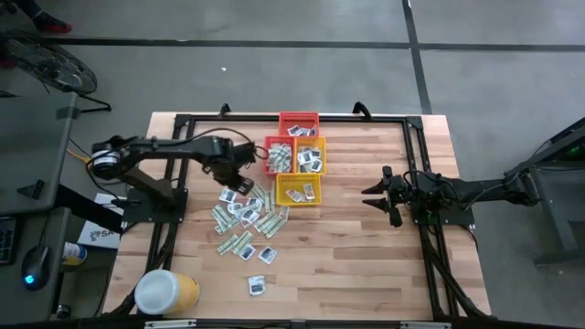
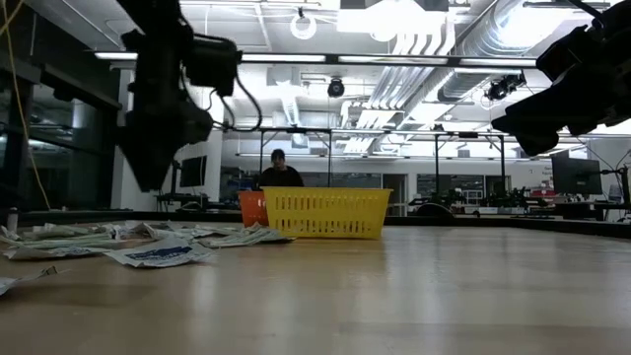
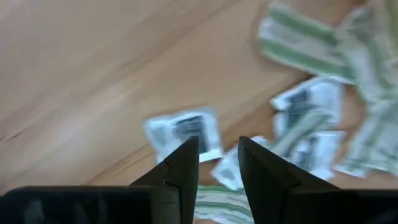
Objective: Pick & Place First Aid Supplies
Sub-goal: Put the towelette pack into the top yellow bin
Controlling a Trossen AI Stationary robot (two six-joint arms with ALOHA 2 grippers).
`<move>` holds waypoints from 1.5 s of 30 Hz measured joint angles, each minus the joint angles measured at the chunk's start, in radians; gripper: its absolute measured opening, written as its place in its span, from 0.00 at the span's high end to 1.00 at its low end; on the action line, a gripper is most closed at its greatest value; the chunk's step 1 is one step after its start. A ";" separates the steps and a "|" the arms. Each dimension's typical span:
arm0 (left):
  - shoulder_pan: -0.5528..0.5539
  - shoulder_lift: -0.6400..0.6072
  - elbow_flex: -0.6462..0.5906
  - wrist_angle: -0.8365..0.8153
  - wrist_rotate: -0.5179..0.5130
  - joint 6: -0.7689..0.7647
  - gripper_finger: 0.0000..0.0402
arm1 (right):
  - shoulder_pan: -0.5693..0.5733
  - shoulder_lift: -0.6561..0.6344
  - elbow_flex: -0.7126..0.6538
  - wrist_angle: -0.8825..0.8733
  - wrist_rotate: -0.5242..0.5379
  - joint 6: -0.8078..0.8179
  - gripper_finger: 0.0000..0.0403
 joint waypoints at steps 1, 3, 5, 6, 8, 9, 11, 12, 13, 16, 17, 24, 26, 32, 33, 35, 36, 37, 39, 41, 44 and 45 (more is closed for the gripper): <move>-0.003 -0.005 -0.017 0.000 -0.010 -0.007 0.72 | 0.000 0.000 0.000 0.000 0.000 0.000 0.65; -0.006 -0.013 -0.040 -0.006 -0.026 -0.011 0.72 | 0.000 0.000 0.000 0.000 0.000 0.000 0.65; -0.006 -0.018 -0.057 -0.015 -0.043 -0.007 0.72 | 0.000 0.000 0.000 0.000 0.000 0.000 0.65; -0.006 -0.017 -0.066 -0.018 -0.047 -0.002 0.72 | 0.000 0.000 0.000 0.000 0.000 0.000 0.65; -0.006 -0.017 -0.088 -0.022 -0.052 -0.002 0.72 | 0.000 0.000 0.000 0.000 0.000 0.000 0.65; -0.006 -0.017 -0.096 -0.021 -0.054 -0.002 0.72 | 0.000 0.000 0.000 0.000 0.000 0.000 0.65; -0.006 -0.017 -0.110 -0.018 -0.053 -0.014 0.72 | 0.000 0.000 0.000 0.000 0.000 0.000 0.65; -0.006 -0.017 -0.117 -0.019 -0.055 -0.025 0.72 | 0.000 0.000 0.000 0.000 0.000 0.000 0.65; -0.006 -0.017 -0.122 -0.017 -0.055 -0.030 0.72 | 0.000 0.000 0.000 0.000 0.000 0.000 0.65; -0.006 -0.017 -0.141 -0.013 -0.070 -0.047 0.72 | 0.000 0.000 0.000 0.000 0.000 0.000 0.65; -0.006 -0.016 -0.148 -0.007 -0.074 -0.053 0.72 | 0.000 0.000 0.000 0.000 0.000 0.000 0.65; -0.006 -0.009 -0.191 0.082 -0.073 -0.070 0.72 | 0.000 0.000 0.000 0.000 0.000 0.000 0.65; -0.006 -0.005 -0.204 0.105 -0.070 -0.080 0.72 | 0.000 0.000 0.000 0.000 0.000 0.000 0.65; -0.006 -0.010 -0.261 0.185 -0.064 -0.123 0.72 | 0.000 0.000 0.000 0.000 0.000 0.000 0.65; -0.006 -0.010 -0.269 0.191 -0.063 -0.129 0.72 | 0.000 0.000 0.000 0.000 0.000 0.000 0.65; -0.006 -0.010 -0.282 0.202 -0.064 -0.133 0.72 | 0.000 0.000 0.000 0.000 0.000 0.000 0.65; -0.006 -0.010 -0.286 0.202 -0.065 -0.133 0.73 | 0.000 0.000 0.000 0.000 0.000 0.000 0.65; -0.006 -0.010 -0.291 0.201 -0.065 -0.135 0.73 | 0.000 0.000 0.000 0.000 0.000 0.000 0.65; -0.006 -0.009 -0.297 0.203 -0.062 -0.139 0.77 | 0.000 0.000 0.000 0.000 0.000 0.000 0.65; -0.006 -0.009 -0.298 0.205 -0.058 -0.141 0.82 | 0.000 0.000 0.000 0.000 0.000 0.000 0.65; -0.006 -0.009 -0.298 0.207 -0.054 -0.141 0.91 | 0.000 0.000 0.000 0.000 0.000 0.000 0.65; -0.006 -0.009 -0.298 0.208 -0.054 -0.141 0.94 | 0.000 0.000 0.000 0.000 0.000 0.000 0.65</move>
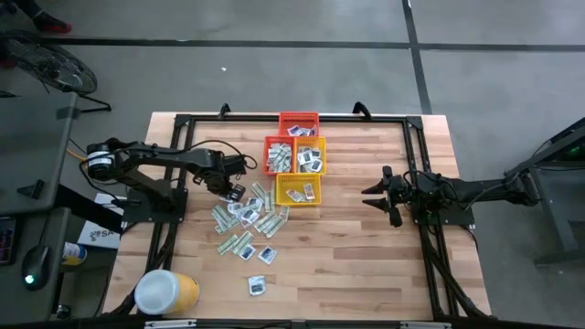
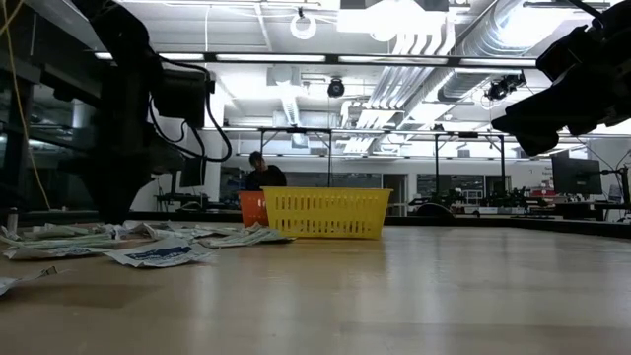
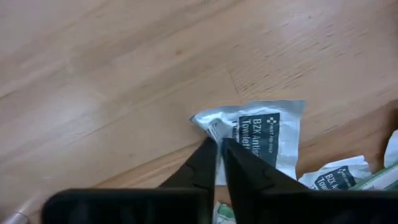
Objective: Pick & Place First Aid Supplies
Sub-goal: Put the towelette pack into the top yellow bin
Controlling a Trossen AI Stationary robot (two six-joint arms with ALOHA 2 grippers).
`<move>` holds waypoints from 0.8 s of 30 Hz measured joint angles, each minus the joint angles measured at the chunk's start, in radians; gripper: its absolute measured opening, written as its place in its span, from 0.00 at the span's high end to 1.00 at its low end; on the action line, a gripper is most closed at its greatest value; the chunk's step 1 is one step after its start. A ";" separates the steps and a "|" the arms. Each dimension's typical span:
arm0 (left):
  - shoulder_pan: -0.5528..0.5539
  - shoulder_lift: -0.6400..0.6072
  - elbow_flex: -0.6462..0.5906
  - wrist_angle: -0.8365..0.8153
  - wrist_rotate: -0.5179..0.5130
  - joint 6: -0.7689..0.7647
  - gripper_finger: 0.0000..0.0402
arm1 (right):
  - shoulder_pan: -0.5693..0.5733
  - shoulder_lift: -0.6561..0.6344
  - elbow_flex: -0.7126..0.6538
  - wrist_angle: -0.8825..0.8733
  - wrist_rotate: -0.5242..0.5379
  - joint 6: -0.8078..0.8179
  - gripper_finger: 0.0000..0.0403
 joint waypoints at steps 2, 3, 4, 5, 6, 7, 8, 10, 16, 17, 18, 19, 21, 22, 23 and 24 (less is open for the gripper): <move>0.000 0.000 0.000 -0.001 0.000 0.000 0.98 | 0.000 0.000 0.000 0.000 0.000 0.000 0.65; 0.000 0.000 0.000 -0.001 -0.001 0.000 0.99 | 0.000 0.000 0.000 0.000 0.000 0.000 0.65; -0.001 0.001 0.000 -0.001 0.000 0.000 0.98 | 0.000 0.000 0.000 0.000 0.000 0.000 0.65; -0.001 0.001 0.000 -0.001 0.002 0.000 0.98 | 0.000 0.000 0.000 0.000 0.000 0.000 0.65; -0.006 0.001 0.003 -0.003 0.001 0.000 0.98 | 0.000 0.000 0.000 0.000 0.000 0.000 0.65; -0.007 0.002 0.010 -0.008 0.000 0.000 0.98 | 0.000 0.000 0.000 0.000 0.000 0.000 0.65; -0.007 -0.002 0.020 -0.016 -0.001 0.000 0.99 | 0.000 0.000 0.000 0.000 0.000 0.000 0.65; -0.007 -0.010 0.047 -0.028 -0.003 0.005 0.99 | 0.000 0.000 0.000 0.000 0.000 0.000 0.65; -0.005 -0.036 0.164 -0.067 -0.046 0.020 1.00 | 0.000 0.000 0.000 0.000 0.000 0.000 0.65; -0.005 -0.036 0.183 -0.081 -0.052 0.026 1.00 | 0.000 0.000 0.000 0.000 0.000 0.000 0.65; -0.005 -0.036 0.205 -0.083 -0.054 0.032 1.00 | 0.000 0.000 0.000 0.000 0.000 0.000 0.65; -0.005 -0.036 0.227 -0.079 -0.054 0.034 1.00 | 0.000 0.000 0.000 0.000 0.000 0.000 0.65; -0.005 -0.038 0.268 -0.080 -0.062 0.037 1.00 | 0.000 0.000 0.000 0.000 0.000 0.000 0.65; -0.005 -0.038 0.287 -0.084 -0.067 0.040 1.00 | 0.000 0.000 0.000 0.000 0.000 0.000 0.65; -0.005 -0.037 0.306 -0.084 -0.072 0.043 1.00 | 0.000 0.000 0.000 0.000 0.000 0.000 0.65; -0.005 -0.036 0.325 -0.085 -0.080 0.043 1.00 | 0.000 0.000 0.000 0.000 0.000 0.000 0.65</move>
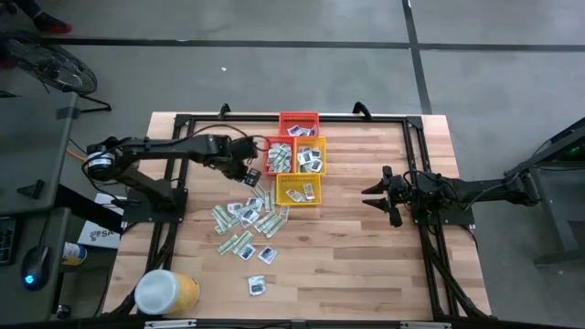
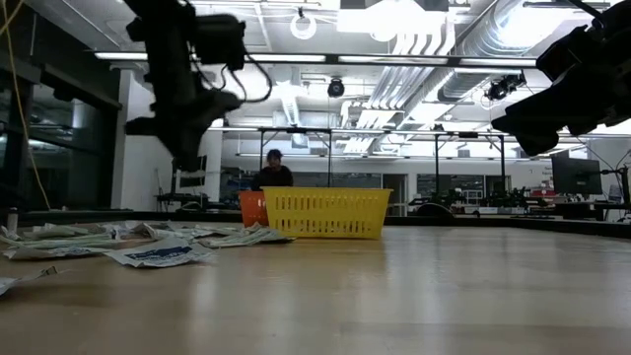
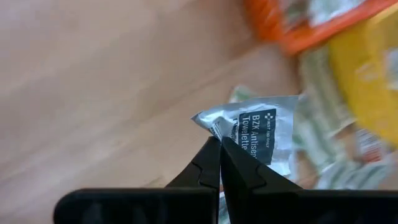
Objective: Pick & Place First Aid Supplies
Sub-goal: Put the towelette pack into the top yellow bin
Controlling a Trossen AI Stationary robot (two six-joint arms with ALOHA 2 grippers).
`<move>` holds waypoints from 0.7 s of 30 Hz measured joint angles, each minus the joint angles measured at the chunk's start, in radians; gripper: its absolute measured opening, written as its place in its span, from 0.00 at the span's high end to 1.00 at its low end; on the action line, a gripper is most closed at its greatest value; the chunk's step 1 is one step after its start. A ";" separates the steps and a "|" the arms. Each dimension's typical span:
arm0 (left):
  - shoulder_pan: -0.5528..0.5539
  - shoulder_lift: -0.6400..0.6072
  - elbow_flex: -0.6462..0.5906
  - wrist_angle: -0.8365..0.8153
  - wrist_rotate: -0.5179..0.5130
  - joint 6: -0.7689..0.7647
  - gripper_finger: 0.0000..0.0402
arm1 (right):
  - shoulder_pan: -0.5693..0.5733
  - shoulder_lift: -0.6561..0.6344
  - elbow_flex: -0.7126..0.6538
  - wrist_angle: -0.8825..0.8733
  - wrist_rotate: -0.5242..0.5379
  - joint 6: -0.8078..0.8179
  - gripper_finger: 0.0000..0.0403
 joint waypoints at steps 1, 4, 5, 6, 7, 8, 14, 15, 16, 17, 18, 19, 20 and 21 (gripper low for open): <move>0.000 0.002 0.019 0.000 -0.010 0.000 1.00 | 0.000 0.000 0.000 0.000 0.000 0.000 0.65; 0.000 0.021 0.070 -0.004 -0.022 0.007 1.00 | 0.000 0.000 0.000 0.000 0.000 0.000 0.65; 0.001 0.034 0.089 -0.005 -0.023 0.014 1.00 | 0.000 0.000 0.000 0.000 0.000 0.000 0.65; 0.001 0.048 0.107 -0.002 -0.025 0.018 1.00 | 0.000 0.000 0.000 0.000 0.000 0.000 0.65; 0.001 0.062 0.125 -0.003 -0.026 0.019 1.00 | 0.000 0.000 0.000 0.000 0.000 0.000 0.65; 0.001 0.077 0.142 -0.004 -0.026 0.021 1.00 | 0.000 0.000 0.000 0.000 0.000 0.000 0.65; 0.001 0.198 0.273 -0.004 -0.014 0.056 1.00 | 0.000 0.000 0.000 0.000 0.000 0.000 0.65; 0.001 0.218 0.297 0.000 -0.010 0.062 1.00 | 0.000 0.000 0.000 0.000 0.000 0.000 0.65; 0.001 0.238 0.322 -0.003 -0.009 0.068 1.00 | 0.000 0.000 0.000 0.000 0.000 0.000 0.65; 0.001 0.262 0.349 -0.006 -0.009 0.071 1.00 | 0.000 0.000 0.000 0.000 0.000 0.000 0.65; 0.001 0.287 0.380 -0.002 -0.008 0.075 1.00 | 0.000 0.000 0.000 0.000 0.000 0.000 0.65; 0.002 0.309 0.406 -0.001 -0.007 0.080 1.00 | 0.000 0.000 0.000 0.000 0.000 0.000 0.65; 0.006 0.332 0.434 -0.006 -0.007 0.086 1.00 | 0.000 0.000 0.000 0.000 0.000 0.000 0.65; 0.012 0.353 0.463 -0.007 -0.004 0.094 1.00 | 0.000 0.000 0.000 0.000 0.000 0.000 0.65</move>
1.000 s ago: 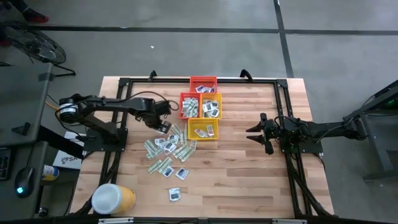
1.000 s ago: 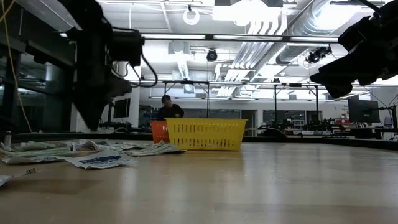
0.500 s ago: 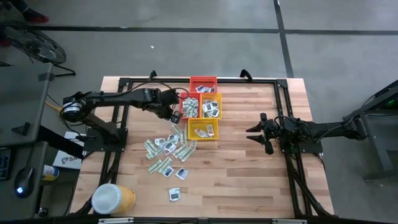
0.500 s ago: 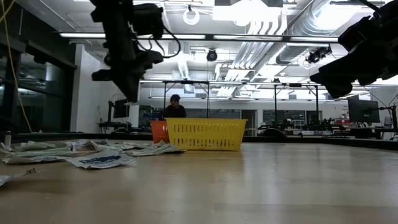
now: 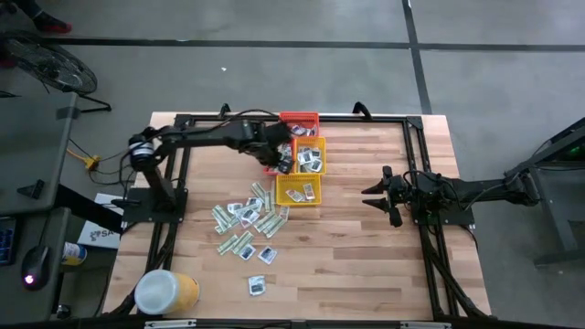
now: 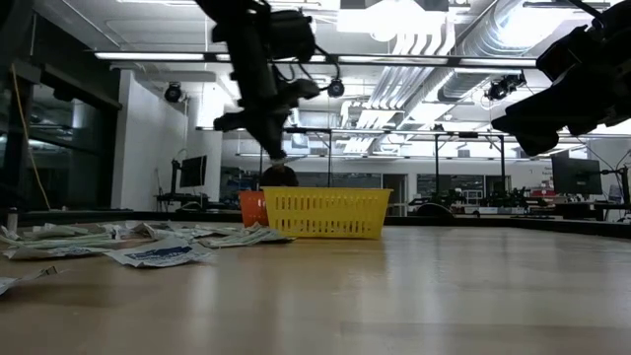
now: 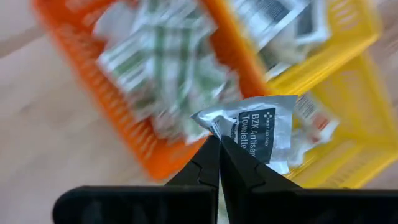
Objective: Pick & Place First Aid Supplies
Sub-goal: Put the towelette pack into the top yellow bin
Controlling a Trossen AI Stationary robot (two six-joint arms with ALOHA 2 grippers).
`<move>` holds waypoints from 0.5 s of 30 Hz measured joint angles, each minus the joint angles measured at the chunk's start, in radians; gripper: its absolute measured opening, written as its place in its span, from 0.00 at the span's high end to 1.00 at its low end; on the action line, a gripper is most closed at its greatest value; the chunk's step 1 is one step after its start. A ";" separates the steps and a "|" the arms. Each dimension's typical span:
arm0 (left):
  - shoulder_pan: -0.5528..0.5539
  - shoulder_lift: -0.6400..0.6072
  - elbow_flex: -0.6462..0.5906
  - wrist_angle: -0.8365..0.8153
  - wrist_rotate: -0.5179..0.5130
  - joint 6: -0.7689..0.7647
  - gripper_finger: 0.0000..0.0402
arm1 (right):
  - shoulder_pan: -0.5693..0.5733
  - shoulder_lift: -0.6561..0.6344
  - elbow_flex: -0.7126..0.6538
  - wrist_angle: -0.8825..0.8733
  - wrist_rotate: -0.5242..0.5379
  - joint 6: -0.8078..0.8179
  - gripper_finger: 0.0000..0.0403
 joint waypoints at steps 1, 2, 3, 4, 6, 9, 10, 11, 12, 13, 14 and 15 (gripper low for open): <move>0.003 0.019 0.027 0.005 0.012 0.004 1.00 | 0.000 0.000 0.000 0.000 0.000 0.000 0.65; 0.005 0.039 0.052 0.006 0.018 0.007 1.00 | 0.000 0.000 0.000 0.000 0.000 0.000 0.65; 0.009 0.063 0.077 0.005 0.018 0.011 1.00 | 0.000 0.000 0.000 0.000 0.000 0.000 0.65; 0.013 0.086 0.102 0.007 0.020 0.014 1.00 | 0.000 0.000 0.000 0.000 0.000 0.000 0.65; 0.018 0.127 0.147 0.001 0.033 0.027 1.00 | 0.000 0.000 0.000 0.000 0.001 0.000 0.65; 0.022 0.185 0.221 0.010 0.040 0.034 1.00 | 0.000 0.000 0.000 0.000 0.001 0.000 0.65; 0.024 0.205 0.242 0.005 0.042 0.035 1.00 | 0.000 0.000 0.000 0.000 0.000 0.000 0.65; 0.027 0.228 0.264 0.014 0.045 0.034 1.00 | 0.000 -0.001 0.000 0.000 0.000 0.000 0.65; 0.030 0.247 0.280 0.021 0.050 0.032 1.00 | 0.000 -0.001 0.000 0.000 0.000 0.000 0.65; 0.036 0.266 0.292 0.013 0.058 0.030 1.00 | 0.000 0.000 0.000 0.000 0.001 0.000 0.65; 0.041 0.286 0.308 0.011 0.069 0.029 1.00 | 0.000 0.000 0.000 0.000 0.000 0.000 0.65; 0.043 0.304 0.325 0.022 0.075 0.025 1.00 | 0.000 -0.001 0.000 0.000 0.000 0.000 0.65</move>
